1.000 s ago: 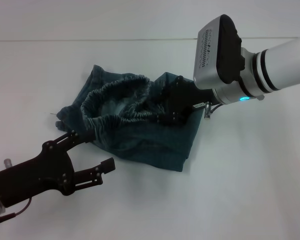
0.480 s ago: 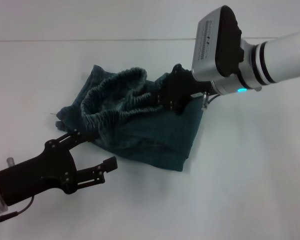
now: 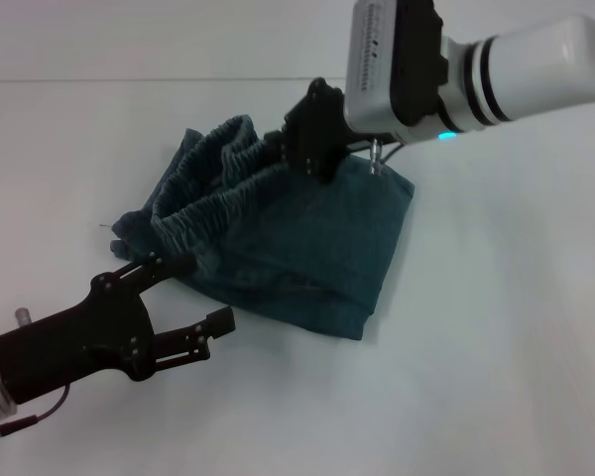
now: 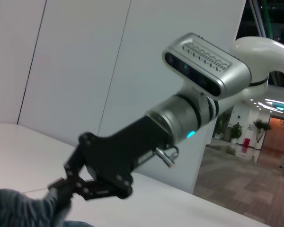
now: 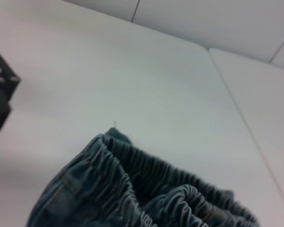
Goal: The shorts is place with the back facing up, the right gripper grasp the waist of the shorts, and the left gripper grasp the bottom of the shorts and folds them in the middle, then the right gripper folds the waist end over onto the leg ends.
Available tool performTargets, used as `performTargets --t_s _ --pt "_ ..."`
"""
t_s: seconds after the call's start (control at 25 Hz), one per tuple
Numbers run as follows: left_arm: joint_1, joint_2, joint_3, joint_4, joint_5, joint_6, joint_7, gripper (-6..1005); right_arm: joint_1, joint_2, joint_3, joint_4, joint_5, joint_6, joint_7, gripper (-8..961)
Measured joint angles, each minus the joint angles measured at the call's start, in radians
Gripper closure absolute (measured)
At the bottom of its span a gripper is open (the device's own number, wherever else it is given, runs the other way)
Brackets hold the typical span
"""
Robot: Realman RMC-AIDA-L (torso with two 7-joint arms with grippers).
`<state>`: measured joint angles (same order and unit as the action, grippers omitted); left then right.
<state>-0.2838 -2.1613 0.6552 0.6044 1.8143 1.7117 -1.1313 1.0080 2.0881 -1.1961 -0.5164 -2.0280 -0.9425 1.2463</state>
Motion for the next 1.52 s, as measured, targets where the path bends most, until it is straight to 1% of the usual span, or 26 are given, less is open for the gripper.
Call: performTargets --t_s 0.24,0.44,0.64,0.8,0.84,0.88,0.92,0.96,1.0,1.04,1.12,1.2,1.28,1.4,1.52 --pt "0.003 0.0 -0.003 0.0 0.0 -0.004 -0.016 80 0.043 0.003 0.008 -0.003 0.004 0.046 -0.015 893" --pt "0.006 0.0 -0.009 0.0 0.0 -0.008 -0.016 80 0.026 0.006 0.007 -0.04 0.029 0.049 -0.024 882" --pt "-0.002 0.0 -0.006 0.0 0.0 -0.018 -0.014 80 0.012 0.003 0.007 -0.05 0.036 0.036 -0.02 656" --pt "-0.005 0.001 -0.009 0.0 -0.003 -0.038 -0.014 80 -0.032 0.005 0.013 -0.088 0.05 0.028 0.017 514" --pt "-0.005 0.001 -0.009 0.0 -0.004 -0.048 -0.014 80 -0.056 0.006 0.011 -0.11 0.065 0.026 0.037 479" --pt "-0.006 0.0 -0.009 -0.006 -0.006 -0.062 -0.015 80 -0.115 0.009 0.0 -0.163 0.101 0.003 0.077 443" --pt "-0.006 0.0 -0.009 -0.006 -0.006 -0.062 -0.015 80 -0.152 0.01 -0.009 -0.193 0.122 -0.015 0.101 408" --pt "-0.008 0.001 -0.009 -0.009 -0.006 -0.066 -0.015 80 -0.152 0.01 -0.009 -0.193 0.122 -0.015 0.101 368" --pt "-0.011 0.002 -0.007 -0.011 -0.003 -0.067 -0.015 80 -0.24 0.011 -0.048 -0.267 0.182 -0.049 0.147 328" --pt "-0.013 0.003 -0.005 -0.012 0.001 -0.067 -0.014 80 -0.24 0.011 -0.048 -0.267 0.182 -0.049 0.147 287" --pt "-0.019 0.007 -0.002 -0.012 0.014 -0.065 -0.015 80 -0.349 0.011 -0.097 -0.333 0.27 -0.076 0.164 207" --pt "-0.026 0.011 -0.001 -0.012 0.026 -0.062 -0.016 80 -0.448 0.011 -0.134 -0.366 0.36 -0.096 0.123 143" --pt "-0.036 0.016 -0.001 -0.013 0.038 -0.059 -0.019 80 -0.543 0.011 -0.16 -0.373 0.467 -0.122 0.033 94" --pt "-0.055 0.025 -0.002 -0.014 0.063 -0.056 -0.037 80 -0.66 0.011 -0.18 -0.364 0.576 -0.176 -0.067 22" --pt "-0.068 0.035 -0.005 -0.014 0.078 -0.055 -0.057 80 -0.733 0.009 -0.177 -0.329 0.63 -0.226 -0.115 22"
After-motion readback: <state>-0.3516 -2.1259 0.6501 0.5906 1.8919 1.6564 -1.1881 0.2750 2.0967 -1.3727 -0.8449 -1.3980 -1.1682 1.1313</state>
